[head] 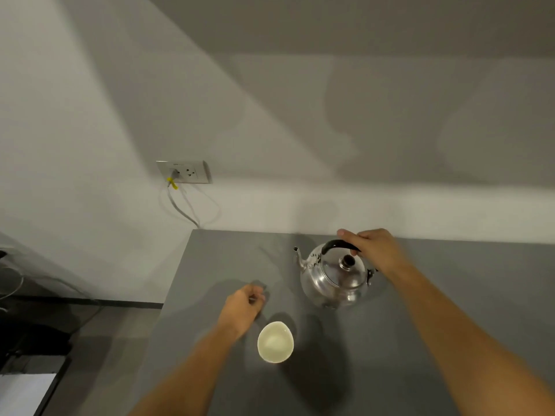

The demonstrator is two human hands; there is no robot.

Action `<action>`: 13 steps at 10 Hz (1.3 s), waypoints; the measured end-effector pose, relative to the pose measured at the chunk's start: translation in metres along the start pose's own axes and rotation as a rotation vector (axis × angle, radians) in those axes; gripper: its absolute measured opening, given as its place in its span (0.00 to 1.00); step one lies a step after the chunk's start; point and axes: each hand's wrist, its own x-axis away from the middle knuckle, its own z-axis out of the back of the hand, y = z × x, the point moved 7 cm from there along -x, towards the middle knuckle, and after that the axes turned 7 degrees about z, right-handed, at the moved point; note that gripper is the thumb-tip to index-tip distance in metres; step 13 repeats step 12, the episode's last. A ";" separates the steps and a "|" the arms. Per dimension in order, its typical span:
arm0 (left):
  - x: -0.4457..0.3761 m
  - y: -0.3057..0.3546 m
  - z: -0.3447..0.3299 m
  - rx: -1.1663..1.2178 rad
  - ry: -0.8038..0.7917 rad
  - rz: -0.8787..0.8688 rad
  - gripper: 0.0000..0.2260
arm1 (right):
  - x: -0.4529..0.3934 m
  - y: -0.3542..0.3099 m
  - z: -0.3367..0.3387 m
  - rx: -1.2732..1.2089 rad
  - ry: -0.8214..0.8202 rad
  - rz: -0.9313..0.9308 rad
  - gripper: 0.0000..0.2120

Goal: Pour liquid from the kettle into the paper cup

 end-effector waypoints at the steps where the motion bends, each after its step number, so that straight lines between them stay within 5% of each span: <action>1: -0.009 0.010 0.001 -0.017 0.004 -0.026 0.03 | -0.032 0.004 -0.005 0.039 0.008 -0.020 0.29; 8: -0.018 0.012 0.005 -0.012 0.022 -0.043 0.07 | -0.105 0.005 -0.034 0.160 -0.008 -0.018 0.28; 13: 0.006 0.048 0.023 0.007 0.078 -0.127 0.07 | -0.074 -0.037 -0.018 0.462 0.112 0.290 0.14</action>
